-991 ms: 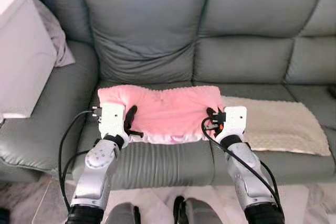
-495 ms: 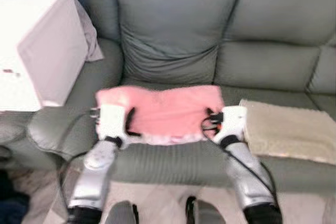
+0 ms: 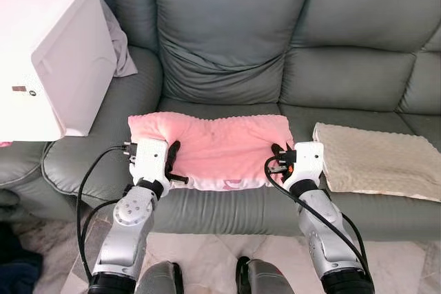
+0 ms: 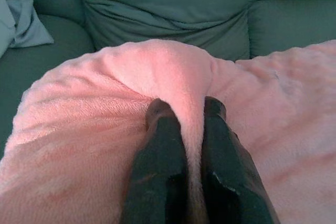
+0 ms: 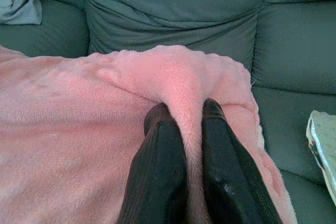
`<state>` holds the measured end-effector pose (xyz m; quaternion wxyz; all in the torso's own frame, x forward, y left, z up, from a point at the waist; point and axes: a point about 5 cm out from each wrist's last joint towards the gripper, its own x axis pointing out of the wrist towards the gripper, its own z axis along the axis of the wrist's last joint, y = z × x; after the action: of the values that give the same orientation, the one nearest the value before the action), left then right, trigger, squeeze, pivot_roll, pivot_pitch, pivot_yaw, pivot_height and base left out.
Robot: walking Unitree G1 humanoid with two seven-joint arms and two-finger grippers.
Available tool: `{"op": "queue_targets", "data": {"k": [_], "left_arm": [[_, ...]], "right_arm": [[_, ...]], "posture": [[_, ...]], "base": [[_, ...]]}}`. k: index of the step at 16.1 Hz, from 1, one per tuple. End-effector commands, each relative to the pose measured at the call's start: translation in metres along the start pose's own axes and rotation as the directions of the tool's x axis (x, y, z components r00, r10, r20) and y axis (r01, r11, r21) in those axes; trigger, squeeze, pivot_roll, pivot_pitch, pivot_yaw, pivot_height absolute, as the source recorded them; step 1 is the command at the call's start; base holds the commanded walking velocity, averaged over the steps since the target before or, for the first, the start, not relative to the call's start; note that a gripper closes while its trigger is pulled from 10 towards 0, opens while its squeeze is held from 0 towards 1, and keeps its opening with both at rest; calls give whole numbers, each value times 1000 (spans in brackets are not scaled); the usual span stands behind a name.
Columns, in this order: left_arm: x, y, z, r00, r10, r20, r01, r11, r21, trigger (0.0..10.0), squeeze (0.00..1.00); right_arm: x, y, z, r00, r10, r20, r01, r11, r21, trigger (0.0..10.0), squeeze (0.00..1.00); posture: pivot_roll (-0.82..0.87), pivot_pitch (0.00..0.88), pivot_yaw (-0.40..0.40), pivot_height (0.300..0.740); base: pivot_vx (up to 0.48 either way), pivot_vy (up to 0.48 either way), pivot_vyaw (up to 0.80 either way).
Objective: Move the pillow to the sofa
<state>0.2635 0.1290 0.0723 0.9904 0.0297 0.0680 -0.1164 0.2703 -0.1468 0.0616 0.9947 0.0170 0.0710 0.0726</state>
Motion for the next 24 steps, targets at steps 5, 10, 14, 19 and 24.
{"op": "queue_targets", "data": {"k": [5,10,14,19,24], "left_arm": [[-4,8,0,999,23,22,-24,999,33,10000,0],[-3,7,0,999,26,24,-27,999,45,10000,0],[-2,5,1,999,25,43,-28,998,61,10000,0],[1,-4,5,998,-25,56,23,999,29,10000,0],[3,-7,8,997,-39,68,38,999,16,10000,0]], "right_arm": [[-5,-6,0,999,-37,19,37,999,14,10000,0],[-4,-5,1,999,-28,24,27,999,20,10000,0],[-4,-4,0,999,-29,17,28,999,16,10000,0],[-3,-8,1,999,-35,25,35,999,18,10000,0],[0,-10,4,999,-38,30,38,999,11,10000,0]], "posture": [[1,136,-36,711],[0,141,-34,666],[-1,144,-32,631],[1,146,-35,631],[3,146,-39,631]], "base": [[0,0,0],[0,0,0],[0,0,0],[0,0,0],[0,0,0]]}}
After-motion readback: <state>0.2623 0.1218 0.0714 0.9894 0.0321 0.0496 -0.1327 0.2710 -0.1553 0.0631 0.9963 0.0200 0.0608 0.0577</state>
